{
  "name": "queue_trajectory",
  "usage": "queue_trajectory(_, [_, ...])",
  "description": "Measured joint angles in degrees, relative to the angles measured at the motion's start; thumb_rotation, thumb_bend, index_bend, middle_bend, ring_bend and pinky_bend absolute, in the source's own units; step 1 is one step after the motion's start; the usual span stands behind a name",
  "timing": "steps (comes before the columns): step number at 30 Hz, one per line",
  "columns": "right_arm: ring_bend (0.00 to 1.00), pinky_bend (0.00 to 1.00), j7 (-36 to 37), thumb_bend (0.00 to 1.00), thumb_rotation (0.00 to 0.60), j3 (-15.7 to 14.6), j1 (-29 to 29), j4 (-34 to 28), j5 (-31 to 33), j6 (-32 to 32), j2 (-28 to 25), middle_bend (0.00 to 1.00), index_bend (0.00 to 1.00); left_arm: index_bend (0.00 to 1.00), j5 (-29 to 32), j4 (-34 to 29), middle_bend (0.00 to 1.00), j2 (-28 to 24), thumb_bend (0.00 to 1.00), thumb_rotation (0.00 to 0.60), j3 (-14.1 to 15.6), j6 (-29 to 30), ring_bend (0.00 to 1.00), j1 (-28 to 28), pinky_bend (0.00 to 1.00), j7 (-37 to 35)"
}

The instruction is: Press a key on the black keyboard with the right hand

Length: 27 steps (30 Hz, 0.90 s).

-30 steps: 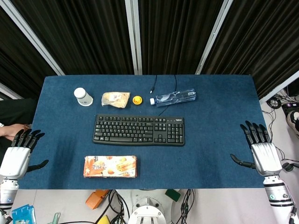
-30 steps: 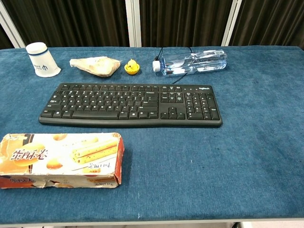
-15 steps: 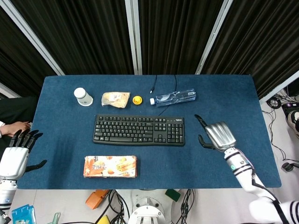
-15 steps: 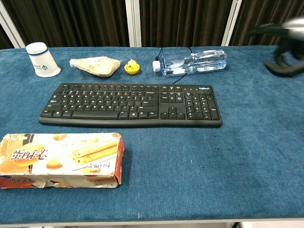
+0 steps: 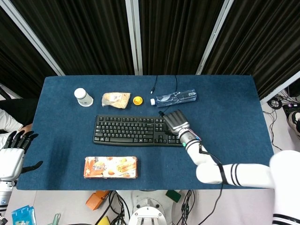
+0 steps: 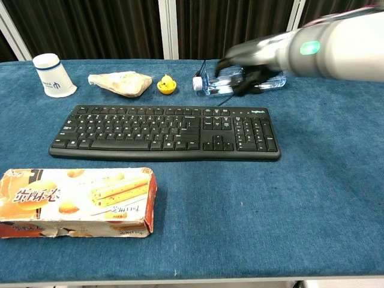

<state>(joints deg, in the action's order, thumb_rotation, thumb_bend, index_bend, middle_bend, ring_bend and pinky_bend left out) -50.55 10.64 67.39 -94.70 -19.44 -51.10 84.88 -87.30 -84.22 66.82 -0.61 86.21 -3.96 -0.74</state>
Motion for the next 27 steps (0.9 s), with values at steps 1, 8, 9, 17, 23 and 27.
queue_trajectory(1, [1.00,1.00,-0.7,0.92,0.348,0.1,1.5,1.5,1.6,0.6,1.2,0.89,0.20,0.17,0.2,0.0,0.14,-0.1,0.12,0.600,0.0,0.0,0.08,0.1,0.00,0.0])
queue_trajectory(8, [1.00,1.00,-4.3,0.93,0.348,-0.3,8.8,10.8,10.0,4.2,8.3,0.89,0.21,0.17,0.9,0.2,0.14,-0.2,0.12,0.600,0.0,-0.2,0.08,0.5,0.00,-0.2])
queue_trajectory(9, [1.00,1.00,-4.4,0.93,0.347,-0.5,9.2,11.6,10.6,4.6,8.8,0.89,0.21,0.17,1.0,0.4,0.14,-0.2,0.12,0.600,0.1,-0.2,0.08,0.6,0.00,-0.2])
queue_trajectory(17, [1.00,1.00,-3.7,0.93,0.348,-2.1,11.5,16.0,12.6,7.2,11.5,0.89,0.21,0.17,1.3,1.1,0.14,0.1,0.11,0.600,0.0,-0.3,0.08,0.9,0.00,-0.7])
queue_trajectory(23, [1.00,1.00,-2.9,0.93,0.348,-2.8,12.6,16.8,12.9,7.6,12.2,0.89,0.21,0.17,1.4,1.5,0.14,0.4,0.12,0.600,0.0,-0.4,0.08,1.0,0.00,-1.1])
queue_trajectory(27, [1.00,1.00,-2.6,0.93,0.348,-3.3,13.2,17.2,13.4,7.7,12.6,0.89,0.21,0.17,1.4,1.7,0.14,0.4,0.12,0.600,0.0,-0.3,0.08,1.2,0.00,-1.2])
